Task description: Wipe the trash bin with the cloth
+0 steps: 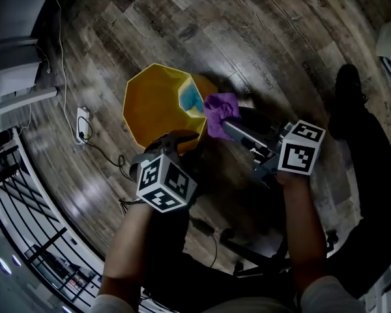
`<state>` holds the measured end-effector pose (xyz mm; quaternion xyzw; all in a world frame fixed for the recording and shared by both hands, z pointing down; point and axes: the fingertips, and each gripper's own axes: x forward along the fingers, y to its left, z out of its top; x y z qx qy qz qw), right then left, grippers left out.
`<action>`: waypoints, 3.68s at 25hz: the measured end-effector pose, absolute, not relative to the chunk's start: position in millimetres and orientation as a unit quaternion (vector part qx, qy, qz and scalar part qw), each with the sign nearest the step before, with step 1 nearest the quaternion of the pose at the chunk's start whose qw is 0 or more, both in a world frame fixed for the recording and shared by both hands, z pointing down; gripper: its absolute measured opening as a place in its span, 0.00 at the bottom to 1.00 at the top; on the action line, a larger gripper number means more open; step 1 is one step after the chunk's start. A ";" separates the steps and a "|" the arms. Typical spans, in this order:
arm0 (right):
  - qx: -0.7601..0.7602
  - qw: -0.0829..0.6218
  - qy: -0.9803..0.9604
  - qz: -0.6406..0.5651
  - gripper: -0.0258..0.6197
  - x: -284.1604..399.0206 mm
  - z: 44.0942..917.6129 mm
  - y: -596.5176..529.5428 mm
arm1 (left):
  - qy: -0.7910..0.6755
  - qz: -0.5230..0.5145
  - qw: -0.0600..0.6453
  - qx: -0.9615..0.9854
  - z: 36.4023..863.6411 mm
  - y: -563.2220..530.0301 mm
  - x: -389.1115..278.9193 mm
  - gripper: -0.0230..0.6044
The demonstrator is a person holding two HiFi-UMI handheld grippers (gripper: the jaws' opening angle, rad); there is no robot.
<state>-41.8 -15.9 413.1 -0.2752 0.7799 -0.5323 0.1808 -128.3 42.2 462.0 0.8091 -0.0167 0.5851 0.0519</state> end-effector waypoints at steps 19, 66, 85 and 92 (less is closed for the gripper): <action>-0.283 0.127 0.766 -0.563 0.31 -49.3 469.1 -23.6 | -0.010 0.570 0.063 0.819 460.8 42.7 -117.4 0.12; -0.451 -0.117 0.676 -0.571 0.30 -19.9 599.8 -16.9 | -0.089 0.527 0.140 0.833 462.7 27.3 -86.0 0.13; -0.305 0.079 0.775 -0.549 0.30 -35.2 425.7 -20.3 | -0.061 0.547 0.121 0.826 454.8 29.1 -97.8 0.12; -0.299 0.091 0.799 -0.514 0.30 -35.2 400.4 -32.8 | -0.094 0.531 0.166 0.825 455.1 19.2 -91.0 0.11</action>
